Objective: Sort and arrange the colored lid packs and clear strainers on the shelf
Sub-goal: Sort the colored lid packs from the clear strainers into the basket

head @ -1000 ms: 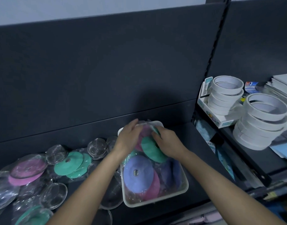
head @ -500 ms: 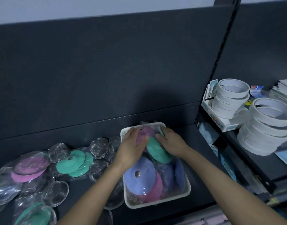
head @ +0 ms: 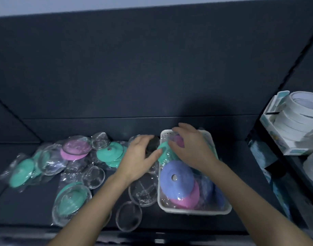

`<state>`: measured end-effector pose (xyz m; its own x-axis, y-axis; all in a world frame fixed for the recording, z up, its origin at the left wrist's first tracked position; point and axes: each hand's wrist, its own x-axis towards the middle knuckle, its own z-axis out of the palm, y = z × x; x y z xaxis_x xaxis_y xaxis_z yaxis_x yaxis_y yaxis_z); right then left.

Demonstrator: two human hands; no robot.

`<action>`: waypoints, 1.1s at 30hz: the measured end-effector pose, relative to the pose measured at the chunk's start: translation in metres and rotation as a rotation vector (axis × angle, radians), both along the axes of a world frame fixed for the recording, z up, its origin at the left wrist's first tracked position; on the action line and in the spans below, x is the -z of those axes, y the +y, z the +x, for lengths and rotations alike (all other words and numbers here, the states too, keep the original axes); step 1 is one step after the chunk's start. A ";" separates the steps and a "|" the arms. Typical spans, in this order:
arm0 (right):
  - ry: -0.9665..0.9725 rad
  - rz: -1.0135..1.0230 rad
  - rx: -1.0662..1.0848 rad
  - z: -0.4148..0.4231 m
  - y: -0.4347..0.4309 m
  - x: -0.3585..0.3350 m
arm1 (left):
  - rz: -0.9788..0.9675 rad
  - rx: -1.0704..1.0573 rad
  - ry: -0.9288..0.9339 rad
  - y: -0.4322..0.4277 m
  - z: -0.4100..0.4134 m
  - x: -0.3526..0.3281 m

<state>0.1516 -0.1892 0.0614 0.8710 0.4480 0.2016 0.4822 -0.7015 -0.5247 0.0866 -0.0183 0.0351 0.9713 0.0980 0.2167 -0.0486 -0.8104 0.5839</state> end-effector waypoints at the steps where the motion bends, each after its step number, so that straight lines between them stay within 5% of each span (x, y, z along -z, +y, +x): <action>1: -0.034 -0.029 -0.015 -0.003 0.008 0.000 | -0.002 -0.018 0.007 0.008 -0.006 0.001; 21: 0.239 -0.100 -0.121 -0.068 0.186 0.060 | 0.018 -0.115 0.088 0.225 -0.102 0.039; 33: 0.066 -0.367 -0.052 -0.061 0.247 0.099 | 0.041 -0.339 0.115 0.338 -0.124 0.062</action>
<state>0.0905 0.0574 -0.0376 0.8508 0.5243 -0.0364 0.4960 -0.8239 -0.2742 -0.0379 0.3193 -0.0273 0.9034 0.4122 0.1183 0.2911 -0.7920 0.5366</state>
